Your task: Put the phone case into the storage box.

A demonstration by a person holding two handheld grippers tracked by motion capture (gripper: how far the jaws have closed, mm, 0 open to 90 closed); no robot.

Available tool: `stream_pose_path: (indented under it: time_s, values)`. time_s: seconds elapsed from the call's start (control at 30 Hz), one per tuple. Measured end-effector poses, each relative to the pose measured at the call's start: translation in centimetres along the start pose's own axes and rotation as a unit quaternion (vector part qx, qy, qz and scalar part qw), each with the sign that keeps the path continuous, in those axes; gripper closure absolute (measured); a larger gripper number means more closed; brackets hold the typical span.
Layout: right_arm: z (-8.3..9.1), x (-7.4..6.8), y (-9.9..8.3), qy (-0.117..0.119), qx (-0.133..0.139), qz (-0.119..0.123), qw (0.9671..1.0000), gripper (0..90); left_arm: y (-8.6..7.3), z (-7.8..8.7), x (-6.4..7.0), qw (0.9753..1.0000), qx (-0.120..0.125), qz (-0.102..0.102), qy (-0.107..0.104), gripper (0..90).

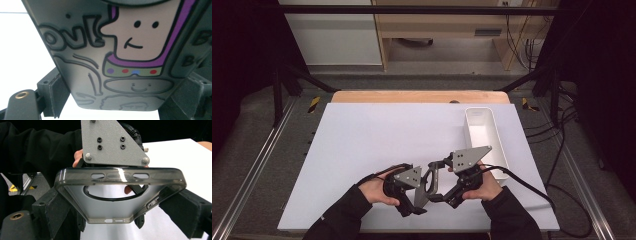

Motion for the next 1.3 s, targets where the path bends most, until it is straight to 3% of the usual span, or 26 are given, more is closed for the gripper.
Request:
stream_pose_path:
  time_s: [0.43, 0.6, 0.87, 1.0, 1.3]
  values:
    - [0.0, -0.1, -0.1, -0.001, -0.005, -0.004, 1.0, 12.8, 0.0, -0.1, 0.1, 1.0, -0.003, 0.0, -0.002, 11.1]
    - [0.2, 0.0, -0.1, -0.008, -0.009, -0.006, 0.9999, 12.7, -0.1, 0.1, 0.0, 1.0, -0.005, 0.007, 0.005, 8.2]
    - [1.1, 0.1, 0.3, -0.02, -0.008, -0.01, 0.9997, 12.7, -0.1, 1.6, -0.4, 0.9994, 0.016, 0.017, 0.026, 5.0]
    - [1.6, 0.2, 0.5, -0.028, -0.007, -0.01, 0.9995, 12.7, -0.4, 2.4, -0.8, 0.9982, 0.024, 0.031, 0.046, 2.9]
    - [3.1, 0.7, 1.0, -0.066, 0.003, -0.017, 0.9977, 12.6, -1.7, 4.9, -2.0, 0.9907, 0.056, 0.078, 0.097, 1.8]
Point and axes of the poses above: each handheld gripper's, and its own axes: z roughly backward along the jaws, y roughly out of its top, x roughly to its right, the point moved 7 cm from there along -z, roughly forward along the jaws, and after that the axes turned 8 degrees about y, right-handed, at the moved point
